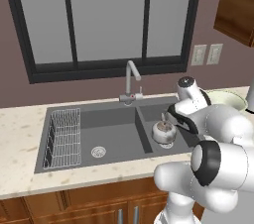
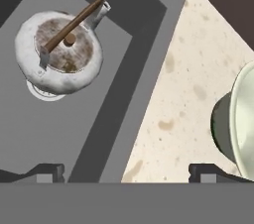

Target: Place the bowl in the left basin and the kettle in the right basin of the sink.

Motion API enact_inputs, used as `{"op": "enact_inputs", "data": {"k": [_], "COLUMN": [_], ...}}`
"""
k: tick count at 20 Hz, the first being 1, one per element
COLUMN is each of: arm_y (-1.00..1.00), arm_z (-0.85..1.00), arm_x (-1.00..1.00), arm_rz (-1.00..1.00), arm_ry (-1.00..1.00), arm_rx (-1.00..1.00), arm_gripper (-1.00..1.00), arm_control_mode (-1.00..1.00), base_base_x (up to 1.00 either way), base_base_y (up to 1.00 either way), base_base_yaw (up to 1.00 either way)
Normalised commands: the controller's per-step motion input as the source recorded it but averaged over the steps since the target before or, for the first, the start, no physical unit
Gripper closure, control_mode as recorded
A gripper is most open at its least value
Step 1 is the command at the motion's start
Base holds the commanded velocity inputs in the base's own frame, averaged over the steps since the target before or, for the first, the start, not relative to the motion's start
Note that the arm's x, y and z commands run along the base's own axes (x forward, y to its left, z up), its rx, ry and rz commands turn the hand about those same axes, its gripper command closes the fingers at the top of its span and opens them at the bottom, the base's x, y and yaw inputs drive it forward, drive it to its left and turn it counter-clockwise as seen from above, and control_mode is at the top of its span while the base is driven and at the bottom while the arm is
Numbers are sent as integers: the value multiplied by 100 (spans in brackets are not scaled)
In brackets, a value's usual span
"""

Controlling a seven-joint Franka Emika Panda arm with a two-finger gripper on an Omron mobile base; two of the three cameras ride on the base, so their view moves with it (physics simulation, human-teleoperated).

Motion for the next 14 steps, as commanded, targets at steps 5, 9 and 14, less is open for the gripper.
{"op": "enact_inputs", "data": {"k": [5, 9, 14], "arm_y": [-27, -17, -20], "arm_z": [0, 0, 0], "arm_x": [0, 0, 0], "arm_rz": [0, 1, 0], "arm_ry": [0, 0, 0], "arm_rx": [-6, -12, -12], "arm_gripper": [-100, -100, -100], "arm_control_mode": [-100, -100, -100], "base_base_x": [0, 0, 0], "base_base_y": [0, 0, 0], "base_base_yaw": [0, 0, 0]}}
